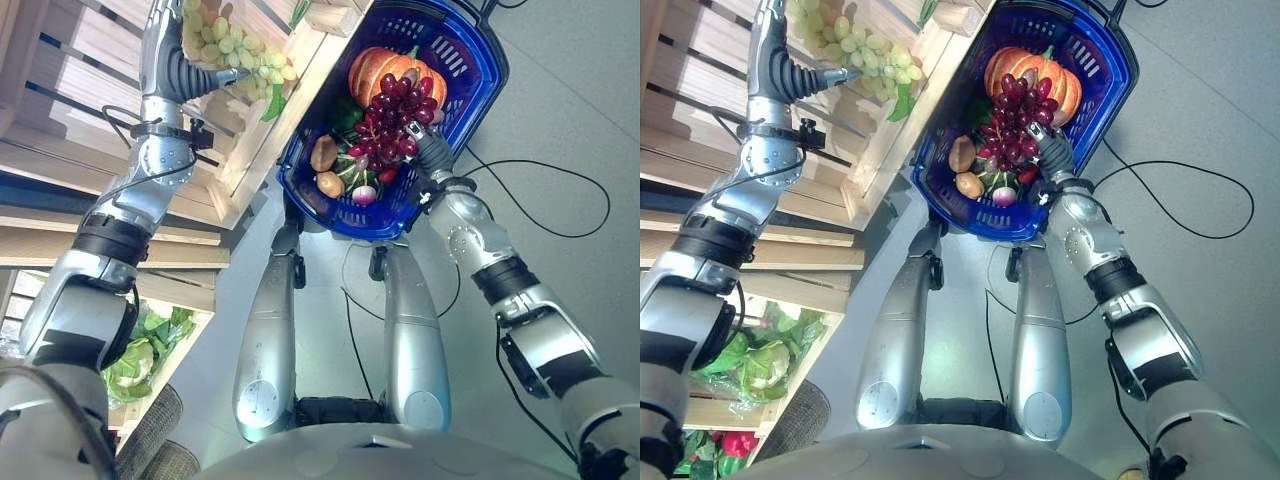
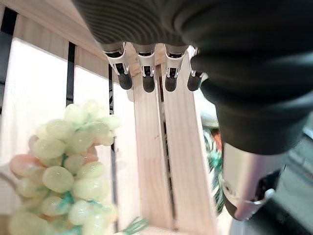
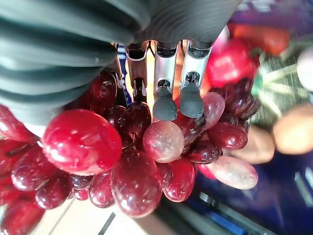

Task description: Pick up fruits and vegetables into the basket

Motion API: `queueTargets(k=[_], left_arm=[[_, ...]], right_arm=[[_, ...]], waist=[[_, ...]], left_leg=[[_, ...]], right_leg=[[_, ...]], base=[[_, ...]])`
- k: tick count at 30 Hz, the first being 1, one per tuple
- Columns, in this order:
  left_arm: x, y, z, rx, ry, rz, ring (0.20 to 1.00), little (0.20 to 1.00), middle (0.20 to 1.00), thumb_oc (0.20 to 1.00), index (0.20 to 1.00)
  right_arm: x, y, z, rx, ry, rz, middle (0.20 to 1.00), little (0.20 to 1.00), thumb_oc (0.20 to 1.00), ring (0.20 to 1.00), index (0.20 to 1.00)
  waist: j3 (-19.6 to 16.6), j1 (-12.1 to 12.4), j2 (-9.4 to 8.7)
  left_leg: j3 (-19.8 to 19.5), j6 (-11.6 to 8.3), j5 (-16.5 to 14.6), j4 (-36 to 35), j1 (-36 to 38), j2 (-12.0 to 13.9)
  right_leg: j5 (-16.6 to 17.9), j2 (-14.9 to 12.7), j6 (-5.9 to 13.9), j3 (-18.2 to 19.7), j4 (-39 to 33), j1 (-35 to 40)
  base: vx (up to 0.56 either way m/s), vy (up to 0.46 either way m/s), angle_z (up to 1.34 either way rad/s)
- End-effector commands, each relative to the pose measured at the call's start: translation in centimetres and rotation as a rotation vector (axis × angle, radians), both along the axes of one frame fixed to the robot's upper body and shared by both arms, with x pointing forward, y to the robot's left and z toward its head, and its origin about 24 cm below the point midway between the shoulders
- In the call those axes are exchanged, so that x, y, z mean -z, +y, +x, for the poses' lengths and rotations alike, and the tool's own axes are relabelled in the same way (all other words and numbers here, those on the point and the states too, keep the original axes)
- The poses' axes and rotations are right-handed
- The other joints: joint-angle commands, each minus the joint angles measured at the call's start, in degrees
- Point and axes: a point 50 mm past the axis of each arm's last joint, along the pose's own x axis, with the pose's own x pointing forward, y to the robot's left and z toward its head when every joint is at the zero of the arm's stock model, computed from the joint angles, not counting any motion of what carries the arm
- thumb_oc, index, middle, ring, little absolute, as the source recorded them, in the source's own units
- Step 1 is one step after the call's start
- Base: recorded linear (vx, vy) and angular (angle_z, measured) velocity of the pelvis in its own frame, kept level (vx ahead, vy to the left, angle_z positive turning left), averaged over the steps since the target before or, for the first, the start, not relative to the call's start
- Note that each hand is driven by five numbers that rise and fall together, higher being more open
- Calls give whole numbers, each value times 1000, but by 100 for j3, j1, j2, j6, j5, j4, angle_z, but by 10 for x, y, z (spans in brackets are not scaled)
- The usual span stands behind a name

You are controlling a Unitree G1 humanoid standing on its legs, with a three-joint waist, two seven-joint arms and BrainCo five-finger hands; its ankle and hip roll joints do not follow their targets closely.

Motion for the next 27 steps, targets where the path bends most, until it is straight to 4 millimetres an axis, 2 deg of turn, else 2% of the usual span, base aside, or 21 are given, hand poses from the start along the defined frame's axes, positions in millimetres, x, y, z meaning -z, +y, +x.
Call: queueTargets(k=[1,8,12,13,15,21,27], left_arm=[[-19,2,2,-84,-101,127,1000,1000,1000,1000,1000],[-28,0,12,-178,-90,342,1000,1000,1000,1000,1000],[-29,-2,18,-202,-51,404,1000,1000,1000,1000,1000],[-29,-2,19,-206,-40,414,1000,1000,1000,1000,1000],[-27,-4,23,-223,-17,476,1000,1000,1000,1000,1000],[-18,-7,32,-259,57,638,1000,1000,1000,1000,1000],[-13,-16,40,-268,153,747,1000,1000,1000,1000,1000]], right_arm=[[-19,1,6,27,-49,-83,200,200,200,200,200],[-23,-9,17,95,7,-196,200,200,200,200,200],[-19,-19,22,147,63,-250,200,200,200,200,200],[-18,-20,23,155,76,-271,235,235,235,235,235],[-18,-25,26,182,97,-314,1000,1000,1000,1000,1000],[-21,-36,31,229,127,-369,1000,1000,1000,1000,1000],[-19,-35,32,233,140,-347,1000,1000,1000,1000,1000]], waist=[[-204,-126,346],[-204,-149,455],[-204,-178,503],[-204,-180,518],[-204,-188,547],[-204,-234,597],[-204,-301,564]], left_leg=[[130,-16,-462,597,-112,-86],[203,-44,-458,630,-124,-75],[222,-37,-484,685,-128,-81],[228,-38,-486,701,-135,-81],[240,-36,-486,708,-143,-84],[282,-45,-483,723,-154,-68],[305,-34,-492,768,-242,-42]], right_leg=[[285,-149,399,-278,-466,349],[291,-159,394,-253,-432,294],[291,-156,389,-211,-389,257],[294,-157,389,-197,-383,247],[302,-154,393,-175,-377,223],[328,-134,398,-118,-380,189],[355,-80,409,-79,-368,104]], base=[[-2,57,-1],[5,49,-2],[15,37,-3],[9,47,1],[7,44,2],[4,50,-3],[-3,9,-2]])
